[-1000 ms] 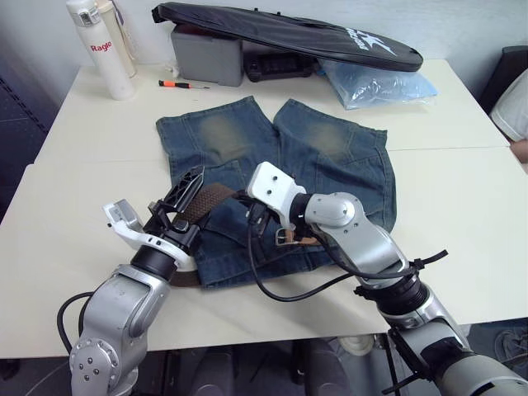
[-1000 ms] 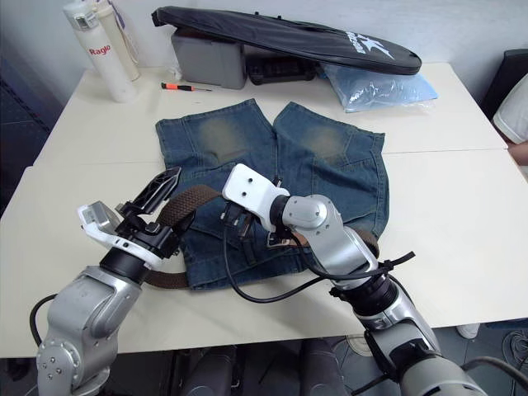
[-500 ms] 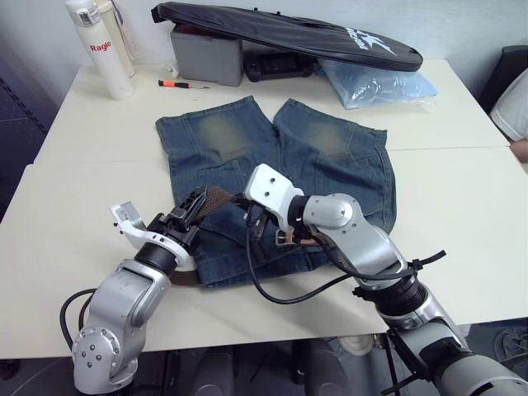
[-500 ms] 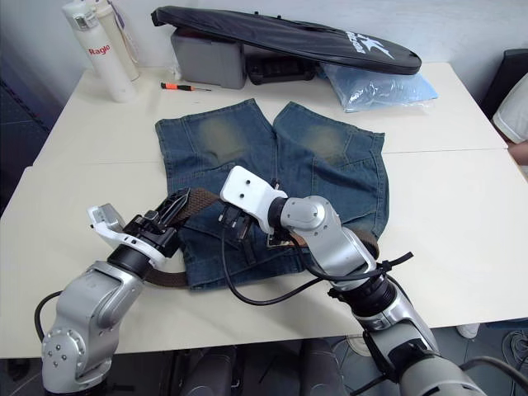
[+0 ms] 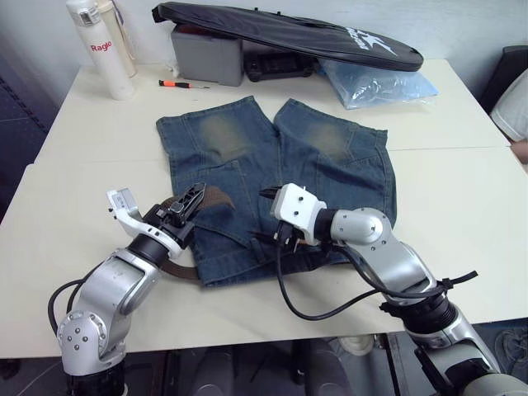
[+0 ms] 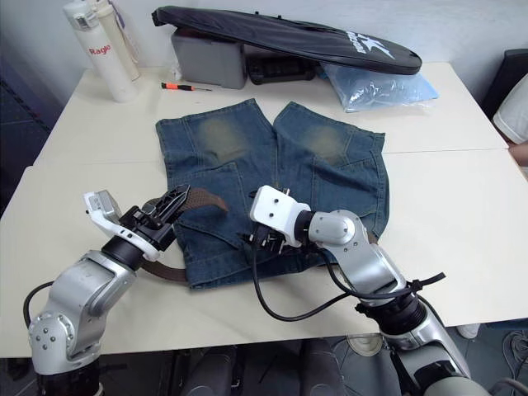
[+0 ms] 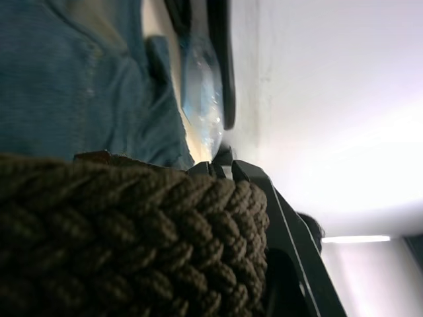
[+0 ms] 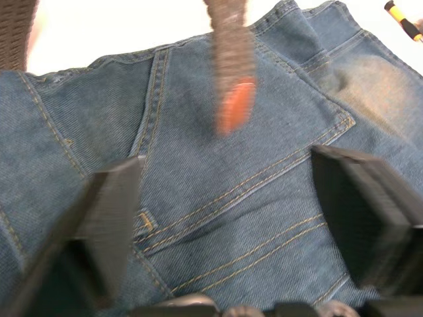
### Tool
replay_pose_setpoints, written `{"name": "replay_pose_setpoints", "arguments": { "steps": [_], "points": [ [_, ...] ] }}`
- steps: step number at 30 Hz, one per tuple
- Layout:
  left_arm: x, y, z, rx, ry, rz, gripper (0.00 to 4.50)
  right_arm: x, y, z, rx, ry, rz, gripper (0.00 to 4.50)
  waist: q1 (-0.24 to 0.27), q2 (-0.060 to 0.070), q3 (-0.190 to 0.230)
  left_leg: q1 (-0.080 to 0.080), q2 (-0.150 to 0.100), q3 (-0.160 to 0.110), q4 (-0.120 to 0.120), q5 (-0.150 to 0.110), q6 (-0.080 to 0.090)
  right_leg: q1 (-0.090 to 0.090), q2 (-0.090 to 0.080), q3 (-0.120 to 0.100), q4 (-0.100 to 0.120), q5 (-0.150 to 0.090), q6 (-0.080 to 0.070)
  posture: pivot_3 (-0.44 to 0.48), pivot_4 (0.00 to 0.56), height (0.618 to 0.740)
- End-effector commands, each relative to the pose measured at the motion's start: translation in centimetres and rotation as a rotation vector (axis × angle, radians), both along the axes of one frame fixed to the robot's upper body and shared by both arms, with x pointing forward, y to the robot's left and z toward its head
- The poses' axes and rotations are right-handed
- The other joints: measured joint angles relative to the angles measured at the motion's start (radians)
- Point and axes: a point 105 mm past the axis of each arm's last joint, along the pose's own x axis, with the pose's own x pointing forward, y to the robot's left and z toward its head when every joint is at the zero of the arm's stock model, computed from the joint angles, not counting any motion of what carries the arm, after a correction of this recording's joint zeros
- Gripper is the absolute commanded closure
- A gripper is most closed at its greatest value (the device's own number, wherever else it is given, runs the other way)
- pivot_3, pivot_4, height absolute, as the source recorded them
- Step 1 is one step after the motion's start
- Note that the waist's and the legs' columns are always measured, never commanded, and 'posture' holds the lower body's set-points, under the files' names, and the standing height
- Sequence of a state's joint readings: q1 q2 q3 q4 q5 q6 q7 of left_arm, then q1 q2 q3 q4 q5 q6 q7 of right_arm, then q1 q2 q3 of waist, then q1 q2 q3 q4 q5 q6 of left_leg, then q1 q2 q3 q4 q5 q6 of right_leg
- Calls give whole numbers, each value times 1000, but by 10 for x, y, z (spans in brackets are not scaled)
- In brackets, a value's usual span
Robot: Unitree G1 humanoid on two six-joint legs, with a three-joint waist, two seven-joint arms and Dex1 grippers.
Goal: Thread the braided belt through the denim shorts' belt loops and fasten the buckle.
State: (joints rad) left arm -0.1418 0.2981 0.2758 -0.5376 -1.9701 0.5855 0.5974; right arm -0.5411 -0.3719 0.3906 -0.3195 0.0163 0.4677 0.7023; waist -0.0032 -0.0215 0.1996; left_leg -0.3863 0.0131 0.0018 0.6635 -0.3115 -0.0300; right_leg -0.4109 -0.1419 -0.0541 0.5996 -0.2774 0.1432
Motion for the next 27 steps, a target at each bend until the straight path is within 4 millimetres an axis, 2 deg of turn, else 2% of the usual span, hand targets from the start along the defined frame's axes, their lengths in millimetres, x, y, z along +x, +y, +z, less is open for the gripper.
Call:
{"name": "replay_pose_setpoints", "arguments": {
  "steps": [1,7,13,16,17,19,20,21,23,25,27],
  "points": [
    [-2,0,12,-9,-63,-12,4500,-2,13,6,87,-25,12,273,0,0,0,0,0,0,0,0,0,0,0,0,1,0,0,0,150,740],
    [-3,-3,14,-20,-82,-35,4500,18,21,7,245,52,-100,273,2,0,0,0,0,0,0,0,-1,0,0,0,1,1,0,0,150,740],
    [-5,-4,14,-28,-92,-42,4500,31,25,-2,283,85,-168,273,2,0,0,0,1,0,0,0,-1,0,0,0,1,1,0,0,150,740],
    [-6,-4,14,-31,-94,-42,4500,36,22,-4,287,90,-189,1248,2,0,0,0,1,0,0,0,-1,0,0,0,1,1,0,0,150,740],
    [-6,-4,14,-32,-94,-41,4500,37,21,-5,287,90,-191,1815,2,0,0,0,0,0,0,0,-1,0,0,0,1,1,0,0,150,740],
    [-6,-4,15,-33,-94,-38,4500,39,18,-5,291,89,-201,2496,2,0,0,0,1,0,0,0,-1,0,0,0,1,1,0,0,150,740],
    [-6,-3,15,-34,-95,-37,4500,40,17,-4,293,82,-204,3079,2,0,0,0,1,0,0,0,-1,0,0,0,1,1,0,0,150,740],
    [-6,-3,15,-35,-96,-36,4500,41,16,-2,296,76,-206,3215,2,0,0,0,1,0,0,0,-1,0,0,0,1,1,0,0,150,740],
    [-6,-4,16,-36,-96,-37,4500,44,14,1,303,65,-210,3954,2,0,0,0,1,0,0,0,-1,0,0,0,1,1,0,0,150,740],
    [-6,-4,16,-37,-96,-38,4500,46,13,5,308,57,-216,4457,2,0,0,0,1,0,0,0,-1,0,0,0,1,1,0,0,150,740],
    [-5,-4,15,-36,-90,-34,4500,49,12,8,308,51,-219,4457,1,0,0,0,1,0,0,0,-1,0,0,0,1,1,0,0,150,740]
  ]
}}
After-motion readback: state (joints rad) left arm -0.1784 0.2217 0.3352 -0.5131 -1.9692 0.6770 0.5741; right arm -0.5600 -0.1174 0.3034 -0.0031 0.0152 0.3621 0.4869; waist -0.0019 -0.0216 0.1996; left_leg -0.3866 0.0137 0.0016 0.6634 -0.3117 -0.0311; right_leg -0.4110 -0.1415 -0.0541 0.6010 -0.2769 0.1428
